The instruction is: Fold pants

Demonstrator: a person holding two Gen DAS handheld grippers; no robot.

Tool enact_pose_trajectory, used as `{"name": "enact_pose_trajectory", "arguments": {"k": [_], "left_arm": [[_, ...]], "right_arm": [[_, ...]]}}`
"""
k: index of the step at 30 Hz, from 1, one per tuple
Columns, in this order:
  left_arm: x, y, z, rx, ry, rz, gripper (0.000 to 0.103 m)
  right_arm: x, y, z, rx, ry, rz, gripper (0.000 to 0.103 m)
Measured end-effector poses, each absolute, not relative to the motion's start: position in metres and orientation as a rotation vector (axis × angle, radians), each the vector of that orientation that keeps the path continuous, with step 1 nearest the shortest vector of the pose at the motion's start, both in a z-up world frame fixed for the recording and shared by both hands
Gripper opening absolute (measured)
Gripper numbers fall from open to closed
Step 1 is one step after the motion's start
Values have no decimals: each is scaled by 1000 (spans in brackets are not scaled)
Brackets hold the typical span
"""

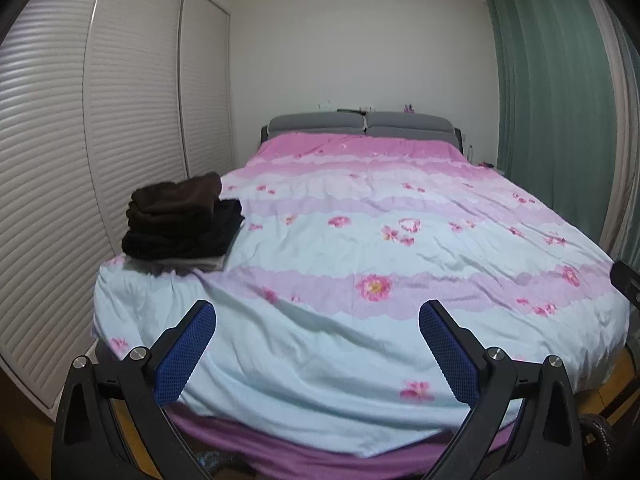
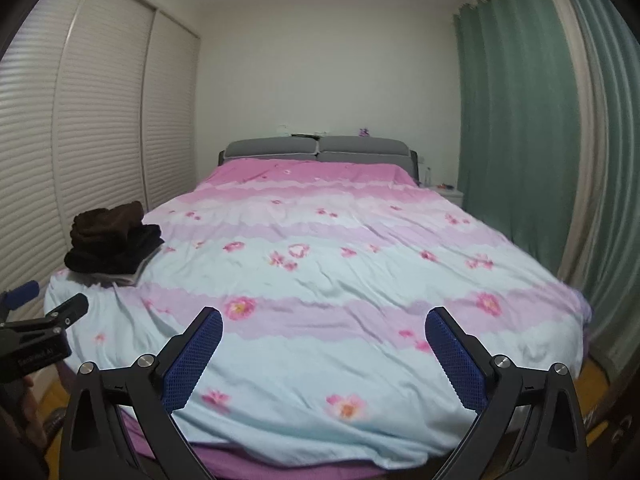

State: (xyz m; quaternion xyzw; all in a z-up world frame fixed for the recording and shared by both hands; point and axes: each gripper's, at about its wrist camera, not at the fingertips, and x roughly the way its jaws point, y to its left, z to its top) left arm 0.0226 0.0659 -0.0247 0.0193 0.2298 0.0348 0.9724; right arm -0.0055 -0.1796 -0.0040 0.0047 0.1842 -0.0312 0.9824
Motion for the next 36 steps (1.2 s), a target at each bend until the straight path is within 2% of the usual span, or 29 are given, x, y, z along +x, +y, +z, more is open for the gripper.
{"name": "enact_pose_trajectory", "arguments": {"k": [36], "left_arm": [[5,60,-30,70,491,72,103]], "right_arm": [[-18,-190,-11,32,386,-106,103]]}}
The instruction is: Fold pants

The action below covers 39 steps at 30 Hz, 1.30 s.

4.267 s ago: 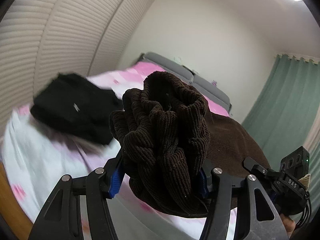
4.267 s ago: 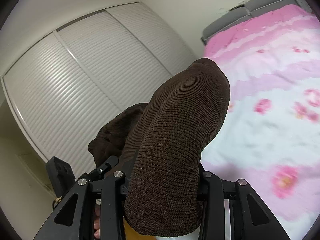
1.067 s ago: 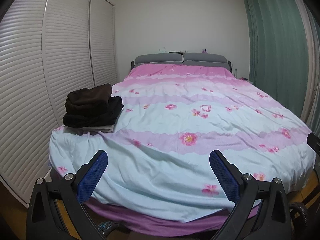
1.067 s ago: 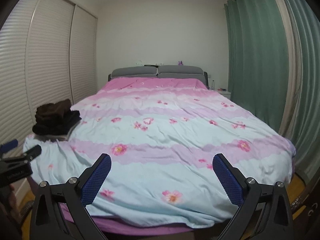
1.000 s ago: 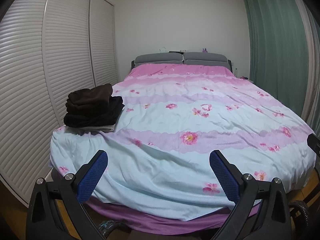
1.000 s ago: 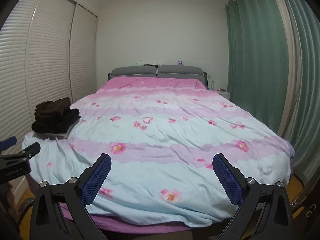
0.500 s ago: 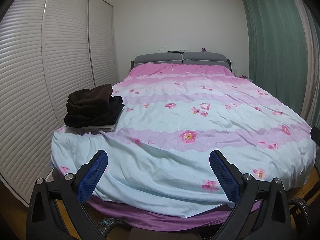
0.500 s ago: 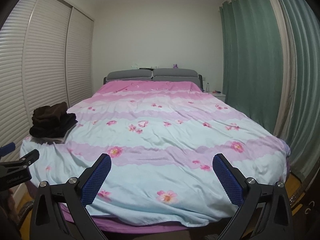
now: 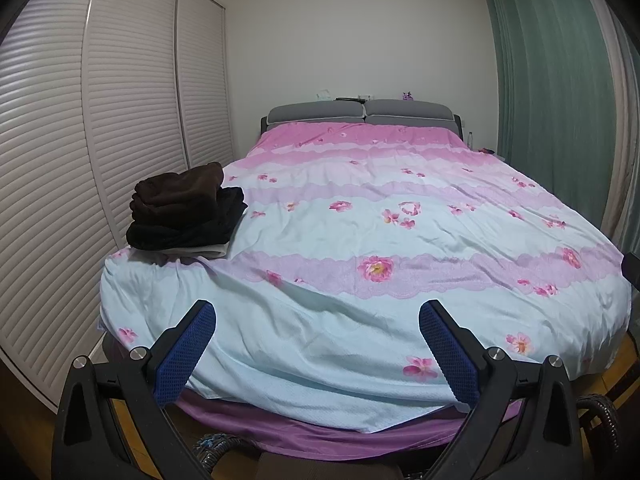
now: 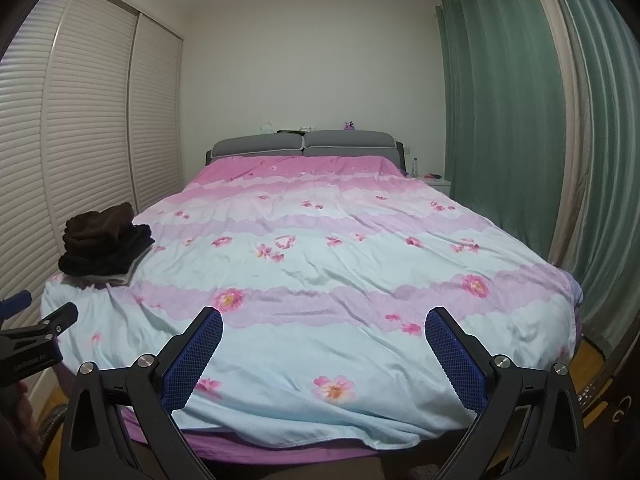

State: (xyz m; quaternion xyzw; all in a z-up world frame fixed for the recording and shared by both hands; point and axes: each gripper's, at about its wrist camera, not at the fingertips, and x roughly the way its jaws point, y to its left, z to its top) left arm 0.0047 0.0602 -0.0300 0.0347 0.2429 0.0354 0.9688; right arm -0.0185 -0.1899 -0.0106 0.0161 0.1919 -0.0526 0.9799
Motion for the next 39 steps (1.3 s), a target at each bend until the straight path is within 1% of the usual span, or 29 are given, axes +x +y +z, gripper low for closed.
{"name": "enact_pose_trajectory", "arguments": {"k": [39], "left_arm": [[3,55,-32,67,496,60,103]], "right_arm": [[-15,-186,-13,29,392,-92,103]]}}
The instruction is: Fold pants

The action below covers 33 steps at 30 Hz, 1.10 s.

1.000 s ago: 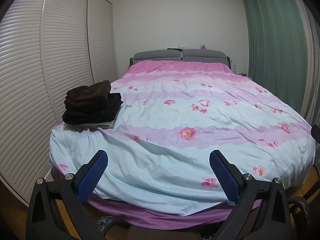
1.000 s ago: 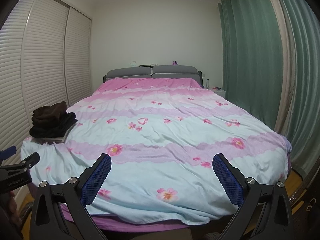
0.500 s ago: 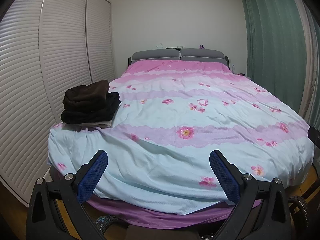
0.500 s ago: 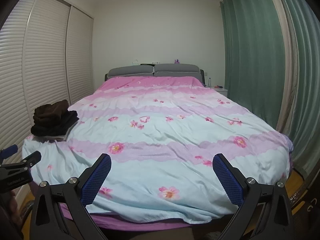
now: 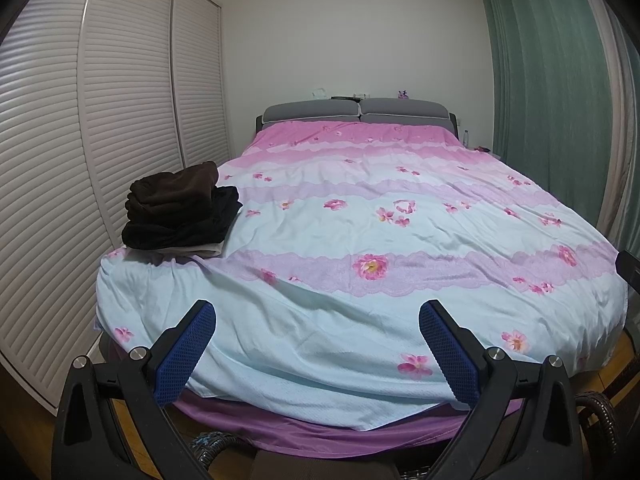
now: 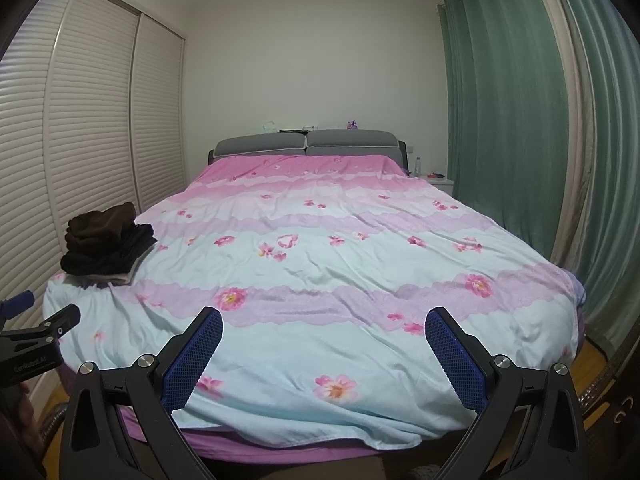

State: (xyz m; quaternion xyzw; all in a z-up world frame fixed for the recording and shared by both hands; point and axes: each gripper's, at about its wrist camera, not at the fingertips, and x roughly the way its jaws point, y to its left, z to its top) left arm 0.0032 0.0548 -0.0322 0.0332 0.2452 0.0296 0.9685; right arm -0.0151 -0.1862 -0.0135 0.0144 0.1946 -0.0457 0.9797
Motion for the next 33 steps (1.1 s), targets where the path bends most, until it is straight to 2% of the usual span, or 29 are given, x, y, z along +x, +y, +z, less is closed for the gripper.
{"name": "enact_pose_trajectory", "arguments": {"k": [33], "left_arm": [[-6,52,-22,48,479,43,103]], "right_arm": [[-16,-185,-12,30,388,-94,103]]}}
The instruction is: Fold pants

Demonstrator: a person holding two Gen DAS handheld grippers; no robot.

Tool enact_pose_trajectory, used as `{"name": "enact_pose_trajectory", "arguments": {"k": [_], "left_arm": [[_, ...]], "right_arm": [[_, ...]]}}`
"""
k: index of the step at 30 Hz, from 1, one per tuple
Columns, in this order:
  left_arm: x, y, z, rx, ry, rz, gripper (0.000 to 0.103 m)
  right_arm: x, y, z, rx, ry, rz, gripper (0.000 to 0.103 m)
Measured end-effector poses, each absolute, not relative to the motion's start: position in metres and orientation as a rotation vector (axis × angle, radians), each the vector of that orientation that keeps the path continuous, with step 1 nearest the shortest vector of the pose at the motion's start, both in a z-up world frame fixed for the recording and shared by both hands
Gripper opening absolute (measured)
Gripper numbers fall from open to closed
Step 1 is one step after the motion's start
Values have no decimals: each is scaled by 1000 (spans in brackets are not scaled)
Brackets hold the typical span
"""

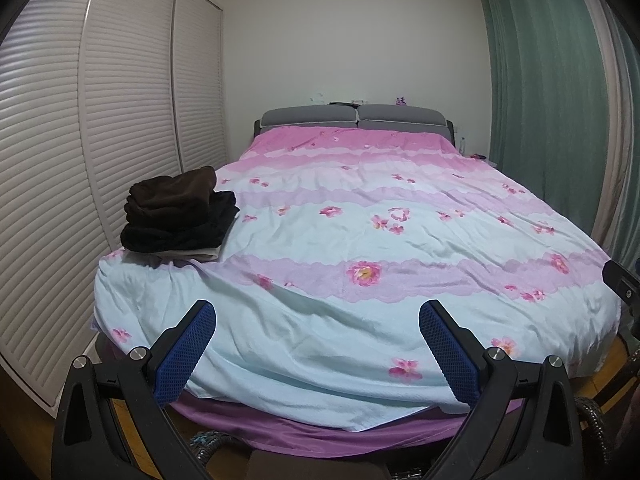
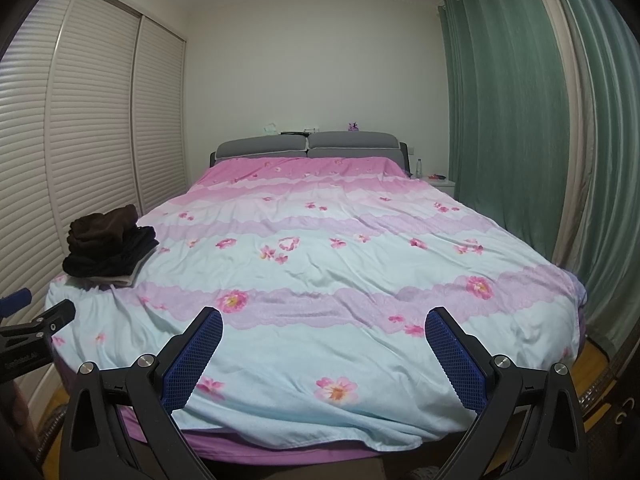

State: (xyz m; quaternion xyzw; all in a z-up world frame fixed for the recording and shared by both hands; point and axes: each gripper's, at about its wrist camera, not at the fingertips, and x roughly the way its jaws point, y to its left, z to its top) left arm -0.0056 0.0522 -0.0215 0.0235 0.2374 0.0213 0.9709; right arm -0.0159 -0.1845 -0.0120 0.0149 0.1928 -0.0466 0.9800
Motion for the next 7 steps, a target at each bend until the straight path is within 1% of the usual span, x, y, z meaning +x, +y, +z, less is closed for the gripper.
{"name": "enact_pose_trajectory", "arguments": {"k": [7], "left_arm": [[-8,47,-19,79,454,52,103]], "right_arm": [[-16,-183,-12,31,388,-95,103]]}}
